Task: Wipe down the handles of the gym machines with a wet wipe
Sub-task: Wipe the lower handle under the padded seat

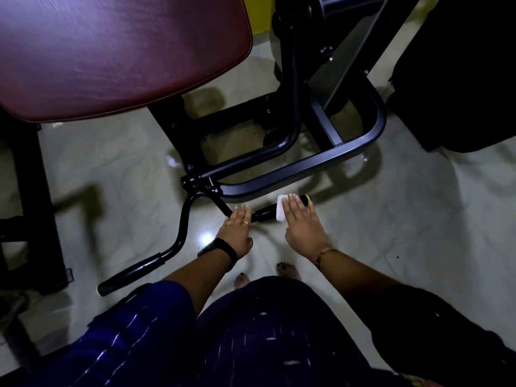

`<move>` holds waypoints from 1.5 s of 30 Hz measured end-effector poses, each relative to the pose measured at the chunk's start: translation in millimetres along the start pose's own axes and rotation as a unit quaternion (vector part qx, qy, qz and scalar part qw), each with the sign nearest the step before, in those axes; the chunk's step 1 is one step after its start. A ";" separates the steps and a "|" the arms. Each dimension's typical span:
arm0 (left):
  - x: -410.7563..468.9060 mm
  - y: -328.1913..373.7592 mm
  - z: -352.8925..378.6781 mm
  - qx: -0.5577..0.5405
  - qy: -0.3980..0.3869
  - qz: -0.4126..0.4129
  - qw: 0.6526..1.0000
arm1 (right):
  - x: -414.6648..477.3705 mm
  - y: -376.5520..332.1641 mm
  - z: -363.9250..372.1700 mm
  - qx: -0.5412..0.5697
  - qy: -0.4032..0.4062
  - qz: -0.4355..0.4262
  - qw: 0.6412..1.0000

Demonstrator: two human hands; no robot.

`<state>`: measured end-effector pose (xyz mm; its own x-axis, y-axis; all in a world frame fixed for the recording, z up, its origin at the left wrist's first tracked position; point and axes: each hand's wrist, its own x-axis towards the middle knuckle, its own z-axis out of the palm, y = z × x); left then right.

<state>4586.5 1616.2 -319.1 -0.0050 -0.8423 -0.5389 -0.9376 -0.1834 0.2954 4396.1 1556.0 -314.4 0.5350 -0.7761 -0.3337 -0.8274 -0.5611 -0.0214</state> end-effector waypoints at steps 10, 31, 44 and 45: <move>-1.1 1.9 0.8 -0.001 0.018 0.005 1.000 | -3.6 -26.3 5.9 0.019 0.008 -0.046 0.999; -7.5 17.5 -4.1 0.025 -0.028 -0.064 0.997 | 33.8 53.2 -15.0 0.000 0.015 -0.110 0.994; -12.1 26.2 7.3 -0.021 0.016 -0.099 0.995 | 8.3 55.0 1.8 0.000 0.060 -0.145 0.988; -12.3 25.2 7.1 -0.023 0.018 -0.098 0.995 | 12.6 57.8 0.1 -0.003 0.065 -0.120 0.991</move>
<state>4560.5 1625.5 -310.7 0.1887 -0.8060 -0.5611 -0.9026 -0.3674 0.2243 4355.0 1513.8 -319.9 0.7334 -0.6511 -0.1955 -0.6736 -0.7347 -0.0801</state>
